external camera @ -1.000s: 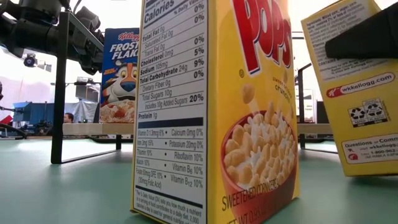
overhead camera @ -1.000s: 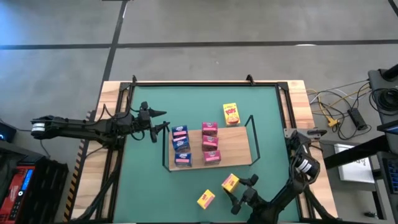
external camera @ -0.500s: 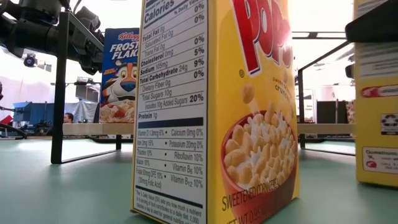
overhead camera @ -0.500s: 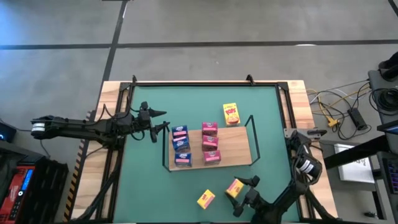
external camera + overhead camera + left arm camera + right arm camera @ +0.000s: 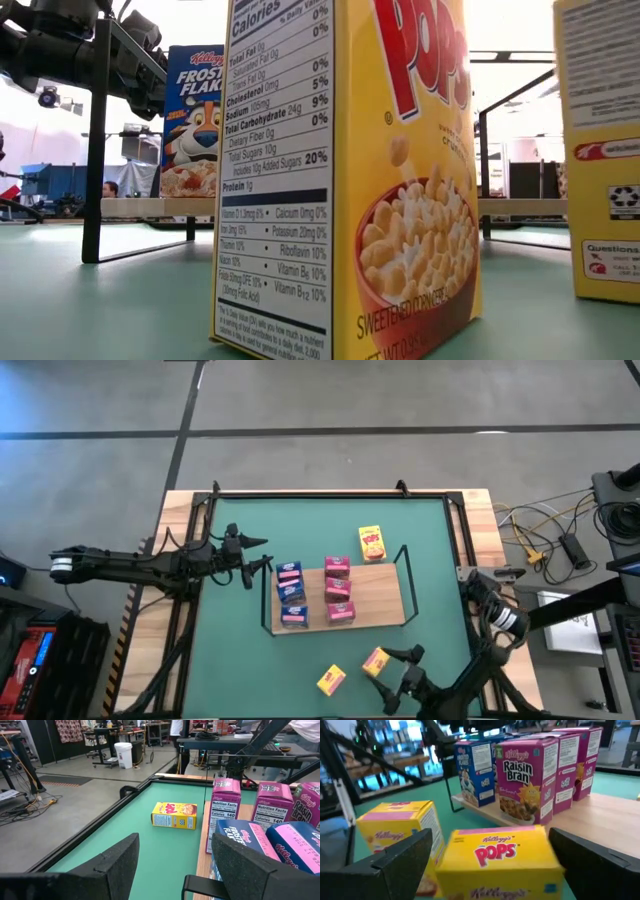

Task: Stack cereal on shelf
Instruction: Remove the yellow cereal box from the shelf, then put the bottom right yellow cereal box on the shelf

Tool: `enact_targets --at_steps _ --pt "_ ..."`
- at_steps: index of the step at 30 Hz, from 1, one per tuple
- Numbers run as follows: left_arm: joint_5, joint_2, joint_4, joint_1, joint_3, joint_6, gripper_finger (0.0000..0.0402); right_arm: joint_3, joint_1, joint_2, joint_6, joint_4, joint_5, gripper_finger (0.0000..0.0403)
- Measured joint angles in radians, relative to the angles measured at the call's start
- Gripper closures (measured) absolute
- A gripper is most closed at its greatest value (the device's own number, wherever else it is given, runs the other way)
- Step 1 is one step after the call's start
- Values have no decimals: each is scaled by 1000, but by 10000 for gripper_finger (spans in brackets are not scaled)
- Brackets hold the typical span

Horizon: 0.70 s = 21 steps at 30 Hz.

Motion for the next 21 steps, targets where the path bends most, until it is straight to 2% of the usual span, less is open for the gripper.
enact_targets --at_steps 3,6,9,12,15,17,21 --pt "0 0 0 0 0 0 168 0 13 -73 -47 2 -99 16" --pt "0 0 0 0 0 0 168 0 18 -163 -123 3 -244 16" --pt "0 0 0 0 0 0 168 0 19 -270 -273 9 -404 16" --pt "0 0 0 0 0 0 168 0 13 -375 -523 38 -595 16" --pt "0 0 0 0 0 0 168 0 -7 -459 -851 101 -802 16" --pt "0 0 0 0 0 0 168 1 -20 -496 -995 151 -858 16" --pt "0 0 0 0 0 0 168 1 -60 -545 -1213 201 -902 16"
